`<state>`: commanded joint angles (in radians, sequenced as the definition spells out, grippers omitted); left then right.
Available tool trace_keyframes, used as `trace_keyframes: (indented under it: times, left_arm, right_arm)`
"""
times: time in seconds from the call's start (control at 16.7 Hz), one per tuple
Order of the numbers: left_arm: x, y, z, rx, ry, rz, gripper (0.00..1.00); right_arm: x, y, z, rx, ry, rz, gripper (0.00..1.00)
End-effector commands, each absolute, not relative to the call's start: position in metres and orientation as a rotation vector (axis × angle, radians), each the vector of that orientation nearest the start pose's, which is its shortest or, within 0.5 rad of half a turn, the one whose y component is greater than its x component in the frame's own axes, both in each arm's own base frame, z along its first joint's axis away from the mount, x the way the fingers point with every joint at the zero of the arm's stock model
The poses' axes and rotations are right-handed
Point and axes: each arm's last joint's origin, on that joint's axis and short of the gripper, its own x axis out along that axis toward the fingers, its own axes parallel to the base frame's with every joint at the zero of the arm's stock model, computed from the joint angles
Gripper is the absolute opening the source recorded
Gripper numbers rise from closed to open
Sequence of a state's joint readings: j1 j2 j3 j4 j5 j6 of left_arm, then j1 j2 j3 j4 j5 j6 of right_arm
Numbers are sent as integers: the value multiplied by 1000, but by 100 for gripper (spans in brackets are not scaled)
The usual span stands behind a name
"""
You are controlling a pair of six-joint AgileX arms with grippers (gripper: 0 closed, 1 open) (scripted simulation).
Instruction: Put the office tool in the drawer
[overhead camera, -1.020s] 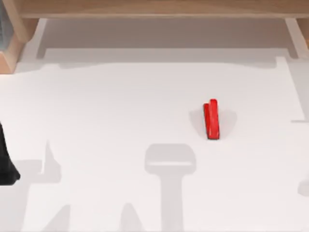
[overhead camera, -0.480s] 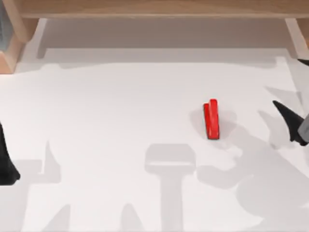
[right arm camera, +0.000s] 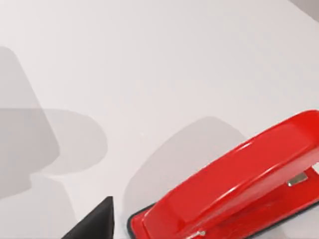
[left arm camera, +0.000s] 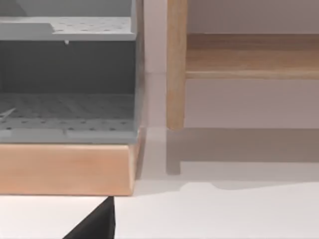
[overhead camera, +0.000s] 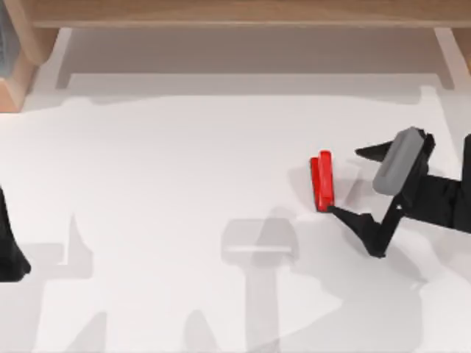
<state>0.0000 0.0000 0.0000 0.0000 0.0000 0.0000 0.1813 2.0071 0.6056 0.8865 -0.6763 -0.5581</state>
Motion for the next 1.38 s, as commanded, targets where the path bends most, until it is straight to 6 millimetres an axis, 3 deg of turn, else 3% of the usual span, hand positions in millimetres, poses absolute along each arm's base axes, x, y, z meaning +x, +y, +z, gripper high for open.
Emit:
trace_keyframes:
  times: [0.24,0.48,0.78,1.02,1.2,1.38]
  left_arm:
    - [106,-1,160,0,0,0,100]
    - [106,-1,160,0,0,0,100]
    - [106,-1,160,0,0,0,100]
    - [106,-1,160,0,0,0,100]
    - [106,-1,160,0,0,0,100]
    - [106,-1,160,0,0,0,100]
  right_arm:
    - [327,100,65,-205,471,912,100]
    - [348,136,84,-110,607,864,100]
    - [377,204,139,-66,782,847,100]
    - [381,251,179,-66,1045,763,100]
    - [383,263,193,-74,1257,600,100]
    - [390,253,197,-57,1419,370,100]
